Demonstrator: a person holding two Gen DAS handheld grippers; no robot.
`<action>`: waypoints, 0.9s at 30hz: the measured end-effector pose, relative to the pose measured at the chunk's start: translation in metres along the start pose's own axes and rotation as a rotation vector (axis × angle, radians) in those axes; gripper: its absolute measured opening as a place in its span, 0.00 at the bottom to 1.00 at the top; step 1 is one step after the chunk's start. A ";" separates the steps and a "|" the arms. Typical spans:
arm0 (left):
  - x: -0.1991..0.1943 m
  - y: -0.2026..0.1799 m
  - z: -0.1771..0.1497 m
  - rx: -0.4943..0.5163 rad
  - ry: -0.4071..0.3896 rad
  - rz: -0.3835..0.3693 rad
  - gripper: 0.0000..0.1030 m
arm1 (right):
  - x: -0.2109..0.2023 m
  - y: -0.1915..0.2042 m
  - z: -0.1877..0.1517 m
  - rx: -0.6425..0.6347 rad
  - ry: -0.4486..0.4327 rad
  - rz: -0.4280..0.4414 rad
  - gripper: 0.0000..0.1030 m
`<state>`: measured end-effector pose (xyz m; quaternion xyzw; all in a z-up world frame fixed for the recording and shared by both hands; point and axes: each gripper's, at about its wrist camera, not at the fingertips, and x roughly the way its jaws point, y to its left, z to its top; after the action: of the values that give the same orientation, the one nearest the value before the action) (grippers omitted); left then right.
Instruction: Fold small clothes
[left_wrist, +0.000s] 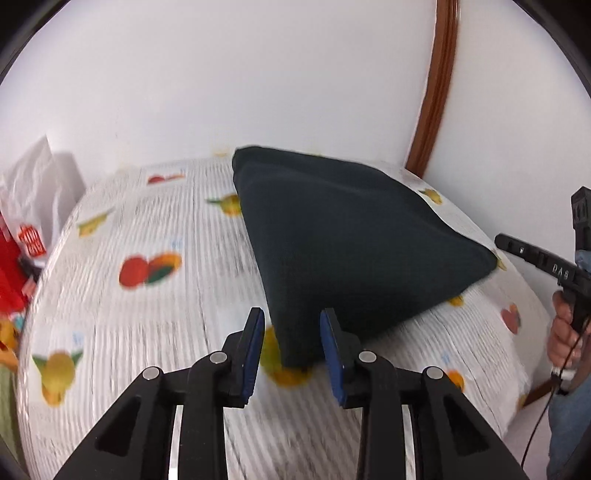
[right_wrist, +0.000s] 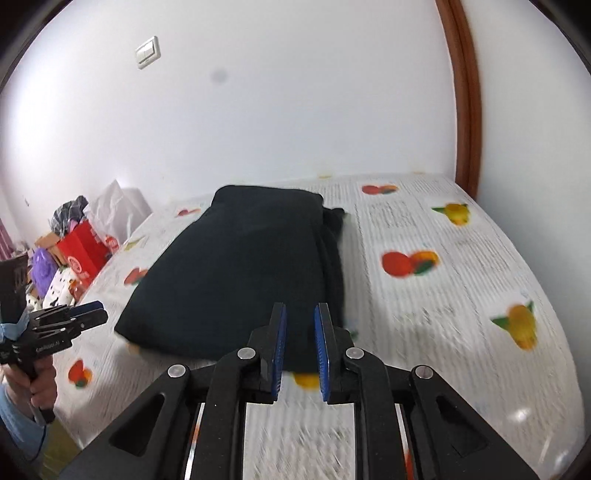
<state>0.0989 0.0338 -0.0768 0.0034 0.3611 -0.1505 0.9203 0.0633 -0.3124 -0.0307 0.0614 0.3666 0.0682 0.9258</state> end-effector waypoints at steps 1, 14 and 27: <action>0.006 0.000 0.004 -0.004 0.003 -0.001 0.29 | 0.009 0.001 0.000 0.000 0.000 -0.021 0.15; 0.038 0.016 0.010 -0.055 0.100 -0.048 0.33 | 0.028 -0.009 0.007 0.052 0.047 -0.048 0.19; 0.046 0.020 0.023 -0.048 0.097 -0.058 0.40 | 0.085 -0.053 0.032 0.273 0.016 0.132 0.02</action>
<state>0.1516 0.0378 -0.0926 -0.0216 0.4088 -0.1680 0.8968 0.1509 -0.3525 -0.0734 0.2101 0.3752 0.0791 0.8993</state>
